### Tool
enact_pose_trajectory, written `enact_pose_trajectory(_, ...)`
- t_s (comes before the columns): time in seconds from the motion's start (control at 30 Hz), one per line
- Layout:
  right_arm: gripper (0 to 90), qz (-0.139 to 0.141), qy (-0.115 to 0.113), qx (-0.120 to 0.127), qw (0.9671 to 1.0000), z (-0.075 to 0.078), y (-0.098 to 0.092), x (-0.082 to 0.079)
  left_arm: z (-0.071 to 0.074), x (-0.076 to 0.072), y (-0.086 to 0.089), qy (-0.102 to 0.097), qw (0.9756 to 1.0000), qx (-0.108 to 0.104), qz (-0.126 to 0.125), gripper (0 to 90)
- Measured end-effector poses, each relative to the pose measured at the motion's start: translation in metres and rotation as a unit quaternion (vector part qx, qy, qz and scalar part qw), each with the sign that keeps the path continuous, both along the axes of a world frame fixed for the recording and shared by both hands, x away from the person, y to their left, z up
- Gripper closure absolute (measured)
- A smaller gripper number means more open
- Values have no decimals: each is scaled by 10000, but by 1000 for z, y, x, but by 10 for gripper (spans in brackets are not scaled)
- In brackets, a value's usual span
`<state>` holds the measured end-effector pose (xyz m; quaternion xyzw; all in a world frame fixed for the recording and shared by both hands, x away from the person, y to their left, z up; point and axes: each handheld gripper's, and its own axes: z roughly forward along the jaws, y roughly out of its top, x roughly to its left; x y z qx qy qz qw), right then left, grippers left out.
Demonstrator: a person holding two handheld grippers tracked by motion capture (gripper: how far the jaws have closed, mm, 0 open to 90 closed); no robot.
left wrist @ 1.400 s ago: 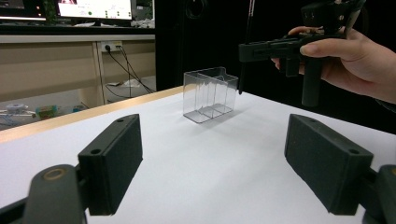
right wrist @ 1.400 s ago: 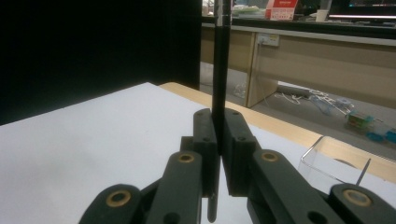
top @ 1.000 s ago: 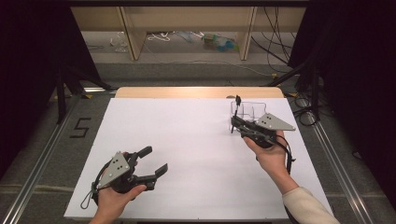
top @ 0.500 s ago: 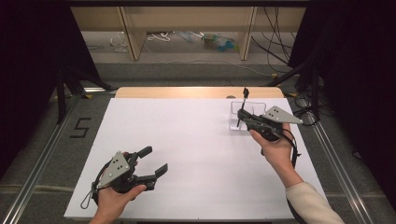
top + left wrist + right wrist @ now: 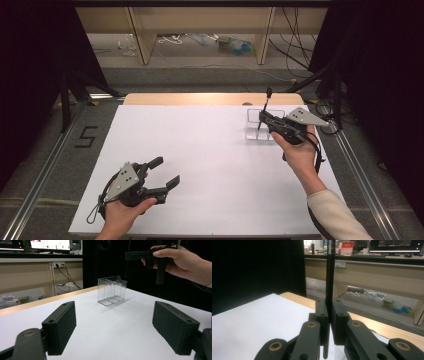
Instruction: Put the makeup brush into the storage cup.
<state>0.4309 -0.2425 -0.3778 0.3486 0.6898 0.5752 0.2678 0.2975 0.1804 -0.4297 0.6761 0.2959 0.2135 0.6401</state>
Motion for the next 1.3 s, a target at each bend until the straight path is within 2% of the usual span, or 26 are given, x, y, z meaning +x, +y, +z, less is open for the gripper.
enact_pose_trajectory(0.07, 858, -4, 37, 18, 10000, 0, 1, 0, 0, 0, 0, 0, 10000, 1, -3, 194)
enact_pose_trajectory(0.13, 858, -49, -56, 49, 10000, -1, 1, 2, 0, 0, 0, -2, 10000, -7, -6, 195)
enact_pose_trajectory(0.2, 858, -50, 18, -20, 10000, 0, 1, 3, 0, 0, 0, -2, 10000, -2, -7, 194)
enact_pose_trajectory(0.27, 857, -93, -53, 26, 9999, -1, 2, 6, 0, 0, 0, 3, 10000, -7, 0, 194)
enact_pose_trajectory(0.33, 858, -75, 2, -24, 10000, 0, 2, 6, 0, 0, 0, 6, 10000, -9, -1, 194)
enact_pose_trajectory(0.4, 858, -82, -26, 34, 10000, 0, 3, 8, 0, 0, 0, -5, 10000, -31, -12, 195)
enact_pose_trajectory(0.47, 858, -94, -1, -36, 9999, 1, 2, 8, 0, 0, 0, 6, 10000, -5, -2, 195)
enact_pose_trajectory(0.5, 858, -133, -82, -2, 9999, 1, 2, 10, 0, 0, 0, 10, 10000, -7, 0, 195)
enact_pose_trajectory(0.67, 858, -206, -7, -32, 9998, 2, 2, 12, 0, 0, 0, 3, 10000, -1, 3, 194)
enact_pose_trajectory(0.97, 857, -290, -94, 17, 9995, 2, 1, 19, 0, 1, 0, 1, 10000, 7, -4, 195)
enact_pose_trajectory(1.07, 858, -296, -27, -40, 9996, 3, 0, 20, -1, 1, 1, 3, 10000, 9, -5, 195)
enact_pose_trajectory(1.27, 858, -327, -91, 58, 9994, 2, 2, 24, -1, 0, 0, -2, 10000, 18, -13, 194)
enact_pose_trajectory(1.3, 858, -324, -27, -18, 9995, 3, 1, 23, -1, 0, 0, -1, 10000, 14, -10, 194)
